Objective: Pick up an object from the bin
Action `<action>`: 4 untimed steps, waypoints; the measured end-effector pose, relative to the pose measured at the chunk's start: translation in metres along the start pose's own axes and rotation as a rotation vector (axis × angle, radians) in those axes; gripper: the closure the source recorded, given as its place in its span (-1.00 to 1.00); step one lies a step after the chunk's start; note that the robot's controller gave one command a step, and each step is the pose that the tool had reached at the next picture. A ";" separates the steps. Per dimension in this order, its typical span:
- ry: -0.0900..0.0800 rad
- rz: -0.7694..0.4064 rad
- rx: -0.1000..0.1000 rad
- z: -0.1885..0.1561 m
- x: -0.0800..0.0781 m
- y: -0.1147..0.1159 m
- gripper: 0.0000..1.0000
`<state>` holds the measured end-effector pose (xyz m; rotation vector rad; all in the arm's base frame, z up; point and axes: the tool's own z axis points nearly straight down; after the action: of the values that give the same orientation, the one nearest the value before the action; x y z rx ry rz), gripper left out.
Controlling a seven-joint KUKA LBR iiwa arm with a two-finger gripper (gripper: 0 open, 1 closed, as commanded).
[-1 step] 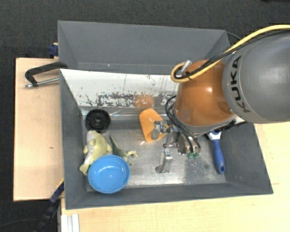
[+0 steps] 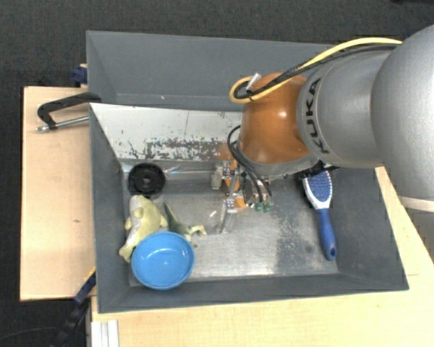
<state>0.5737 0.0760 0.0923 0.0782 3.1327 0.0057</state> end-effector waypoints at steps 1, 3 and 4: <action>0.000 0.192 0.003 -0.028 0.003 -0.029 -1.00; 0.002 0.191 0.003 -0.027 0.003 -0.029 -1.00; 0.006 0.015 0.002 0.022 -0.015 -0.033 -1.00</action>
Offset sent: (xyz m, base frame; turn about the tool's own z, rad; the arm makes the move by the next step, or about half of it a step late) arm -0.0060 -0.0294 0.0263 0.1922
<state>0.5876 0.0421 0.0700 0.1025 3.1378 0.0023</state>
